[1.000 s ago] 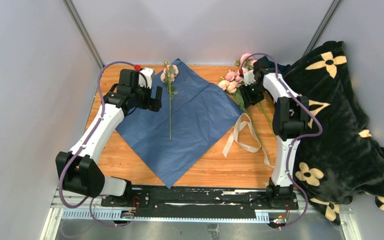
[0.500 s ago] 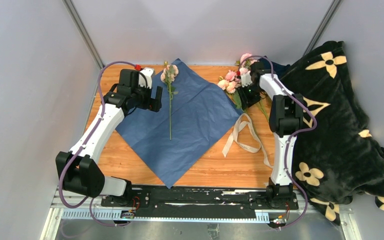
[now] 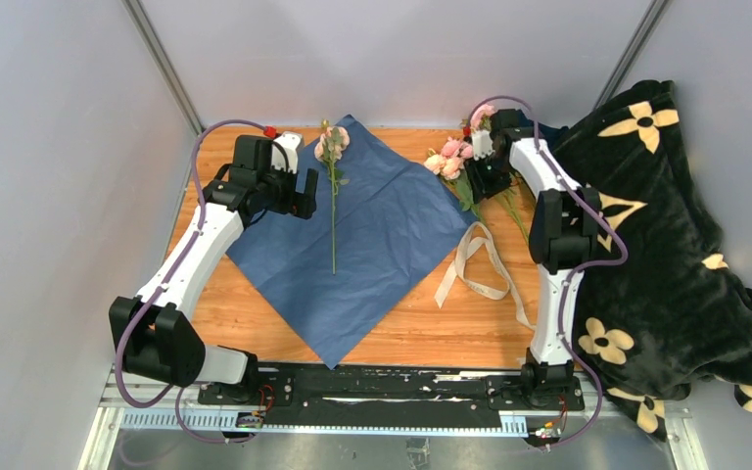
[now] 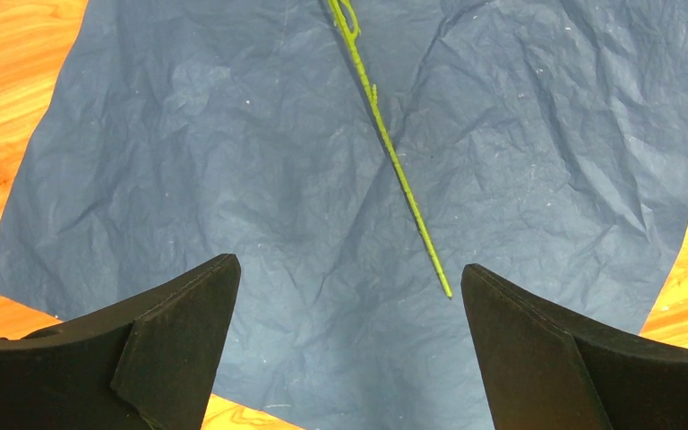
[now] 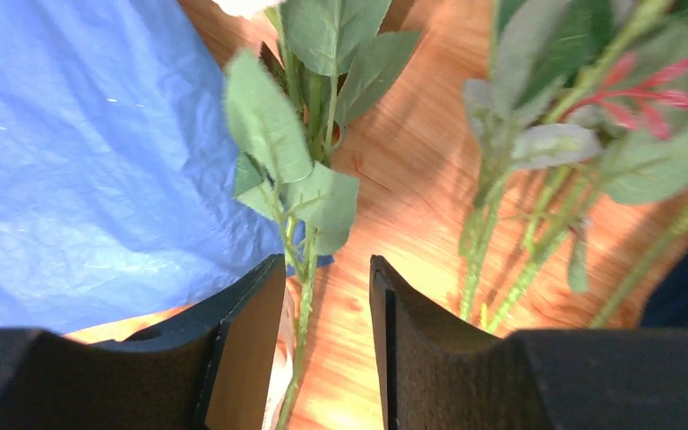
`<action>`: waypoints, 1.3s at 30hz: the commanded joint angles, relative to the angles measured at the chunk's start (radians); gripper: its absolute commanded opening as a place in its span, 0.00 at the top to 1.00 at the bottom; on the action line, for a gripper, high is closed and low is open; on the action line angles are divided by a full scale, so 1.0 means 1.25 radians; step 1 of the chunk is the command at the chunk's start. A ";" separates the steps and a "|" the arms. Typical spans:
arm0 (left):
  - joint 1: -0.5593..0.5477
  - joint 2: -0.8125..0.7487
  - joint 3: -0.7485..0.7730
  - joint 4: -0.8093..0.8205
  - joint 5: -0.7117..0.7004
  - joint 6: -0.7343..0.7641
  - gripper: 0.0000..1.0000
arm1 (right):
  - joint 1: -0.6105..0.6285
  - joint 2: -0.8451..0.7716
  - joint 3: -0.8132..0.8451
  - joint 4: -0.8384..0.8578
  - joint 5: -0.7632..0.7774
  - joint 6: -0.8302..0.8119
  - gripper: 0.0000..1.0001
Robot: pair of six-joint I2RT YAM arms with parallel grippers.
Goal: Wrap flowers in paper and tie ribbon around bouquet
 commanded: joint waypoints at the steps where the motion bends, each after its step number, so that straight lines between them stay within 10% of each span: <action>1: -0.003 -0.011 -0.007 0.013 -0.003 0.010 0.00 | 0.019 -0.097 0.018 0.020 -0.012 0.019 0.54; 12: -0.003 -0.015 -0.008 0.007 -0.006 0.016 0.00 | 0.049 0.031 0.031 0.033 -0.014 0.057 0.44; 27: -0.003 -0.025 -0.016 0.007 -0.009 0.022 0.00 | 0.039 0.121 0.121 -0.016 0.151 0.044 1.00; 39: -0.002 -0.026 0.018 -0.021 0.004 0.071 0.00 | 0.037 -0.307 0.153 0.161 0.529 0.057 1.00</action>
